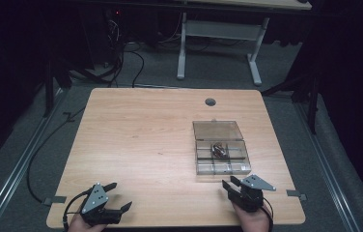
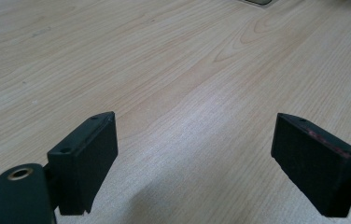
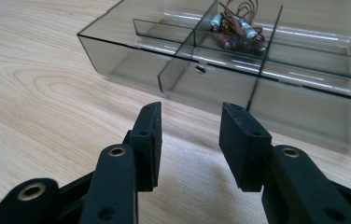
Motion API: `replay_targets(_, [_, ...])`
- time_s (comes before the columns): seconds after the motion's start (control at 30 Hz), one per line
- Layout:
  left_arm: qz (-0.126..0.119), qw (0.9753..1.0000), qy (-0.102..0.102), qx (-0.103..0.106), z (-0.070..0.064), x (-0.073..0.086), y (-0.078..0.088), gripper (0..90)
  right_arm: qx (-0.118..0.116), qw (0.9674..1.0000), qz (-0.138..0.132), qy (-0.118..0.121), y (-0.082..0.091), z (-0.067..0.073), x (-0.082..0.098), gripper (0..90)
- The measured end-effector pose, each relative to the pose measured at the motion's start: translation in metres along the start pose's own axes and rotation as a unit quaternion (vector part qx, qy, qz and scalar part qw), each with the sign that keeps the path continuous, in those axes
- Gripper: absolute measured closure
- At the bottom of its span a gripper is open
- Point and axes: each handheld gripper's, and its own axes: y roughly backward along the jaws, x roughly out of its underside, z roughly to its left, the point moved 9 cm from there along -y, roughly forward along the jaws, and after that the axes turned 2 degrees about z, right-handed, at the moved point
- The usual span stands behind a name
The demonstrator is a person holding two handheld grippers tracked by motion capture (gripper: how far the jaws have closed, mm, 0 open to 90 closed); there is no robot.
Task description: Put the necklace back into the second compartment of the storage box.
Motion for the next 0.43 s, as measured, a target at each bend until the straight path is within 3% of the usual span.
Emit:
replay_targets(0.17, [0.005, 1.0000, 0.001, -0.003, 0.0003, 0.0003, -0.0015, 15.0, 0.007, 0.9997, -0.011, 0.020, 0.0014, 0.0041, -0.0012, 60.2])
replay_targets(0.43, [0.002, 1.0000, 0.007, -0.005, 0.0015, 0.0001, -0.0014, 15.1, 0.002, 0.9998, -0.011, 0.018, 0.0013, 0.0043, -0.0012, 60.5])
